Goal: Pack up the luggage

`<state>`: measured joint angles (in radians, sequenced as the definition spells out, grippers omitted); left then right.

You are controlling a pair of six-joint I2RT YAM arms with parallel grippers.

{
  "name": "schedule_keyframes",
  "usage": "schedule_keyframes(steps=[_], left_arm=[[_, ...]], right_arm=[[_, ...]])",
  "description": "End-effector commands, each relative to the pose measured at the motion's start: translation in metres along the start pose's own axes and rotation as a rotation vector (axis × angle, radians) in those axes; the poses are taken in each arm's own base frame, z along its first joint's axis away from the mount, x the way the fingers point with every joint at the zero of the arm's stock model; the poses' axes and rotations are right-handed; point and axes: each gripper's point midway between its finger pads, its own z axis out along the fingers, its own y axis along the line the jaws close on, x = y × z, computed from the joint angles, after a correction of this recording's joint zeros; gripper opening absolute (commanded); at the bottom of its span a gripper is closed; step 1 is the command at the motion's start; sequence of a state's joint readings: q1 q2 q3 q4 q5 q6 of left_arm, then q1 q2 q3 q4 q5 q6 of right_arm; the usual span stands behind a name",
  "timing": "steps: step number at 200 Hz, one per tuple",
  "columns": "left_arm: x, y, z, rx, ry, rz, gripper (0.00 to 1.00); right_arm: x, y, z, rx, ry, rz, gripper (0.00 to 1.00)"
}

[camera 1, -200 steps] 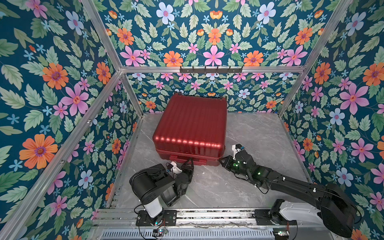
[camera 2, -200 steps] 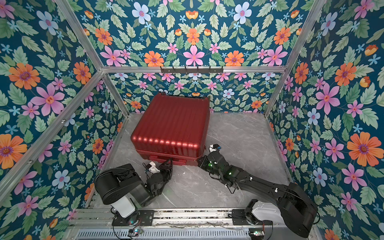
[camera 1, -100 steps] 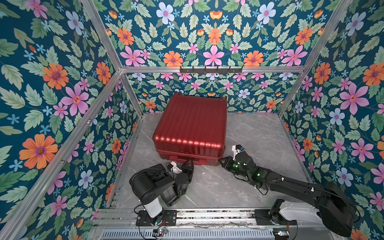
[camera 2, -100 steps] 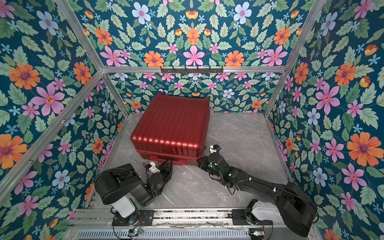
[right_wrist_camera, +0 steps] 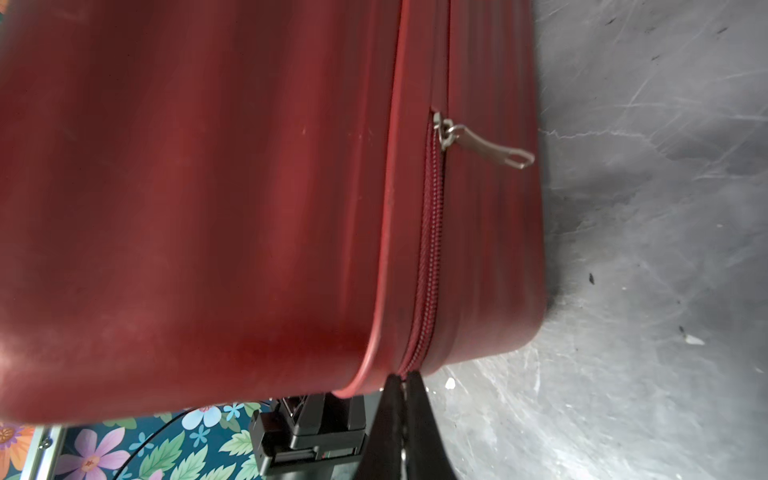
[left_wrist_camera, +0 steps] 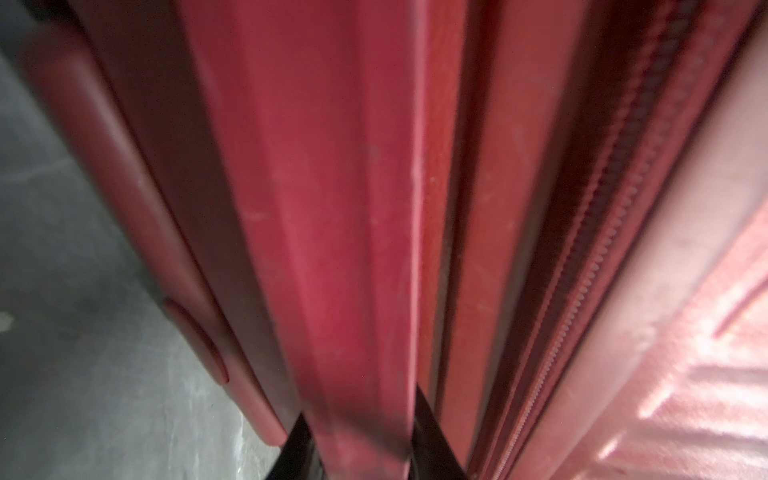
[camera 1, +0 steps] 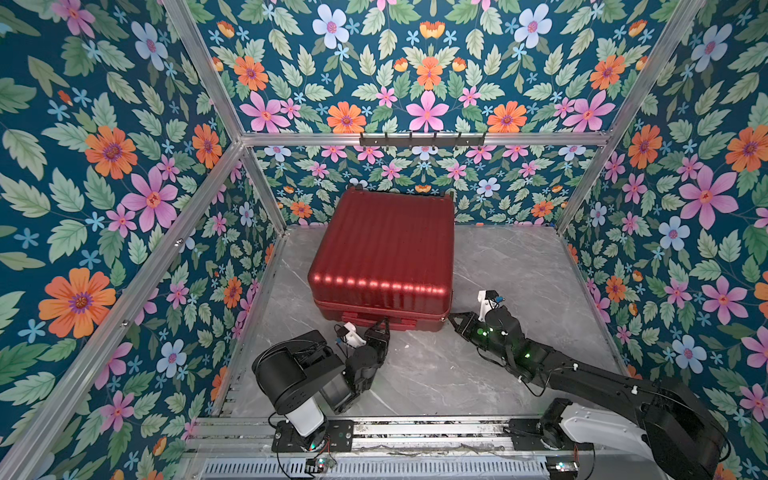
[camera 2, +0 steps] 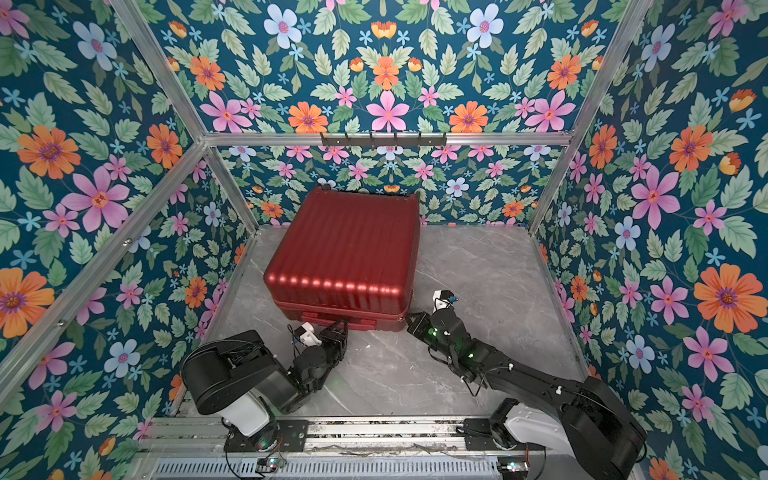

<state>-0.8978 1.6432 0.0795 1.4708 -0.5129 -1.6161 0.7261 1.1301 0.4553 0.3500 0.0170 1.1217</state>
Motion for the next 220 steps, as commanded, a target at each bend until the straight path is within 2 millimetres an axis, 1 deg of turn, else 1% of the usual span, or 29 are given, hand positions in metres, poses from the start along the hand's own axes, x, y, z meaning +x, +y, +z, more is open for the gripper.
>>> schedule_keyframes(steps=[1, 55, 79, 150, 168, 204, 220], left_arm=[[-0.013, 0.01, -0.003, -0.044, -0.061, 0.138, 0.0], [-0.018, 0.012, -0.005, -0.074, -0.078, 0.156, 0.0], [-0.02, 0.018, -0.008, -0.098, -0.083, 0.159, 0.0], [-0.023, 0.025, -0.011, -0.129, -0.088, 0.163, 0.0], [-0.023, 0.026, -0.011, -0.138, -0.087, 0.169, 0.0], [-0.025, 0.03, -0.012, -0.159, -0.091, 0.182, 0.0], [-0.025, 0.032, -0.013, -0.166, -0.09, 0.188, 0.0]], right_arm=[[-0.013, -0.048, -0.003, 0.19, -0.076, -0.015, 0.0], [-0.021, -0.063, -0.006, 0.223, -0.104, -0.003, 0.0], [-0.024, -0.067, -0.007, 0.23, -0.112, 0.004, 0.0], [-0.037, -0.088, -0.02, 0.256, -0.154, 0.043, 0.0], [-0.042, -0.092, -0.021, 0.254, -0.161, 0.056, 0.0], [-0.051, -0.107, -0.021, 0.272, -0.172, 0.085, 0.0], [-0.056, -0.108, -0.018, 0.269, -0.172, 0.086, 0.0]])
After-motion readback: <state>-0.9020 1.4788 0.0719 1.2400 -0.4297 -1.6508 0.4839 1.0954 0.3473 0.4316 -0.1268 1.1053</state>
